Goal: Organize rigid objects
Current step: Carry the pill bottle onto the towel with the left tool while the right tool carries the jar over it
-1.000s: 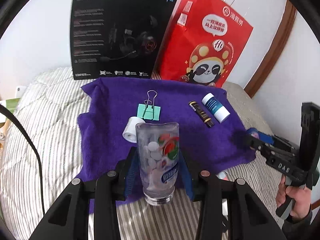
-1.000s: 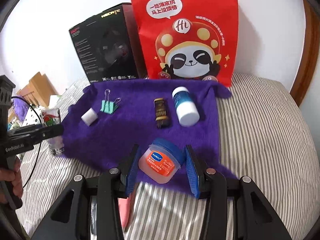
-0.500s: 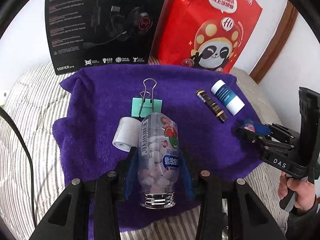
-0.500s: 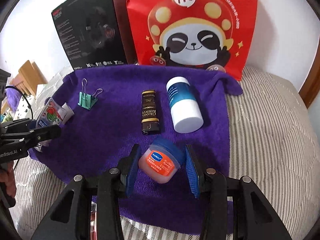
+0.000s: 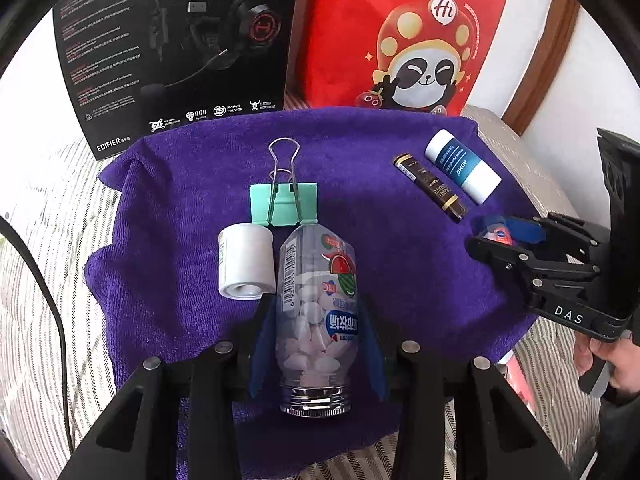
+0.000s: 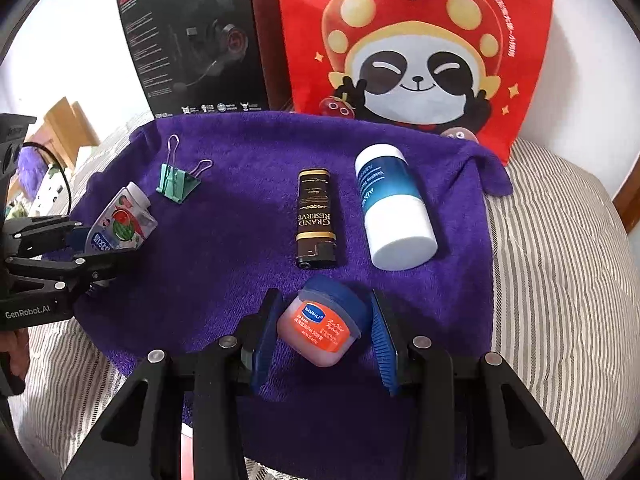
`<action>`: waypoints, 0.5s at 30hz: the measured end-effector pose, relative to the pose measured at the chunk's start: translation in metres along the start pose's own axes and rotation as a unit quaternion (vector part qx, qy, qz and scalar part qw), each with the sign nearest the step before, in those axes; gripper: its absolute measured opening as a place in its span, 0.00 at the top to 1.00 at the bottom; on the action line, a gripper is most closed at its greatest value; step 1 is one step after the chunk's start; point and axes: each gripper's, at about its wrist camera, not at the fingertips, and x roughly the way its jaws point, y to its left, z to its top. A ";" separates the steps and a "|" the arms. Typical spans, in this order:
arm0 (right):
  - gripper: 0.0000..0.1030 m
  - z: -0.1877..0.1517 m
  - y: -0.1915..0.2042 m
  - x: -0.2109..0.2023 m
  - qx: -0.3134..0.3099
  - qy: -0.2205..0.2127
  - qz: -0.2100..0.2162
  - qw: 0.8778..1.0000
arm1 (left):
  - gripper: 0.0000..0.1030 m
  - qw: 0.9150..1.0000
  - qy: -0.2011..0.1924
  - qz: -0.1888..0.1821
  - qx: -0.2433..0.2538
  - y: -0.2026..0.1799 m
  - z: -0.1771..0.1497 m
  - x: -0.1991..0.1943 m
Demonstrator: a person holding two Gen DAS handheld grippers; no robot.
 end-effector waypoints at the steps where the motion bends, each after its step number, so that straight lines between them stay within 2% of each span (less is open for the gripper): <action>1: 0.58 0.000 0.000 0.001 -0.005 0.000 0.001 1.000 | 0.62 1.000 0.001 0.002 0.006 -0.001 -0.001 0.000; 7: 0.57 -0.002 0.000 -0.001 -0.029 -0.001 0.009 1.000 | 0.62 0.999 0.003 0.027 0.045 -0.012 -0.002 0.001; 15: 0.57 -0.004 0.003 -0.005 -0.051 0.009 0.012 0.999 | 0.62 0.997 0.004 0.034 0.063 -0.014 -0.006 -0.001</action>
